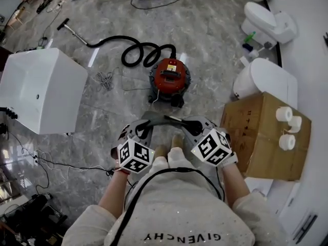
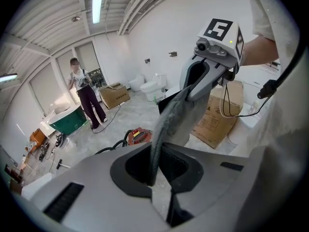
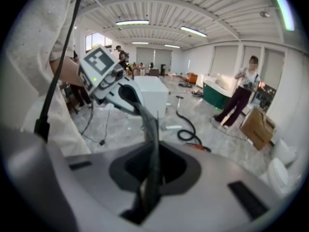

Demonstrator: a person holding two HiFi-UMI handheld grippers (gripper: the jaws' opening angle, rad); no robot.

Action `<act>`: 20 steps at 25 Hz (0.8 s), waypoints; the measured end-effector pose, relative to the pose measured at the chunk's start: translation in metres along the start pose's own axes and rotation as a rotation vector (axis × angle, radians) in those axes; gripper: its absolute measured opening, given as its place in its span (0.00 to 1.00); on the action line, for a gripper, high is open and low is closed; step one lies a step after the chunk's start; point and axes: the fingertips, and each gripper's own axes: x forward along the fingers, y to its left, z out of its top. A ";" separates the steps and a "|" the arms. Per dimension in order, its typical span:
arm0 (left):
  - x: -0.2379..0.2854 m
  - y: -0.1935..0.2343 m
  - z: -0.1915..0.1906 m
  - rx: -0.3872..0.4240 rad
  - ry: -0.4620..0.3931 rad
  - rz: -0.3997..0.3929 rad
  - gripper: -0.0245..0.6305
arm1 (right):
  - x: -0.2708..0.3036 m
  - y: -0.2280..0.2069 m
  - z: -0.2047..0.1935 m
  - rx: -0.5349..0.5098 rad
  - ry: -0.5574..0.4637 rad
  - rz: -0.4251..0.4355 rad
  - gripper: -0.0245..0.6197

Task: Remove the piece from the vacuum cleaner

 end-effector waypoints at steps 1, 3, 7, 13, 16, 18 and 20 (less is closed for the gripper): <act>-0.002 0.000 0.002 -0.001 -0.003 0.001 0.11 | -0.003 0.000 0.001 -0.002 0.000 0.001 0.10; -0.007 0.000 0.006 0.000 -0.009 0.004 0.11 | -0.007 0.001 0.004 -0.007 -0.002 0.003 0.10; -0.014 -0.001 0.009 0.001 -0.017 0.007 0.11 | -0.013 0.004 0.010 -0.015 -0.019 0.009 0.10; -0.020 -0.006 0.011 -0.011 -0.020 0.007 0.11 | -0.018 0.008 0.010 -0.020 -0.021 0.022 0.10; -0.022 -0.007 0.008 -0.016 -0.021 0.005 0.11 | -0.017 0.012 0.009 -0.022 -0.018 0.026 0.10; -0.024 -0.006 0.007 -0.020 -0.020 0.001 0.11 | -0.017 0.014 0.009 -0.024 -0.015 0.028 0.10; -0.025 -0.005 0.005 -0.024 -0.016 -0.004 0.11 | -0.016 0.014 0.011 -0.025 -0.015 0.028 0.10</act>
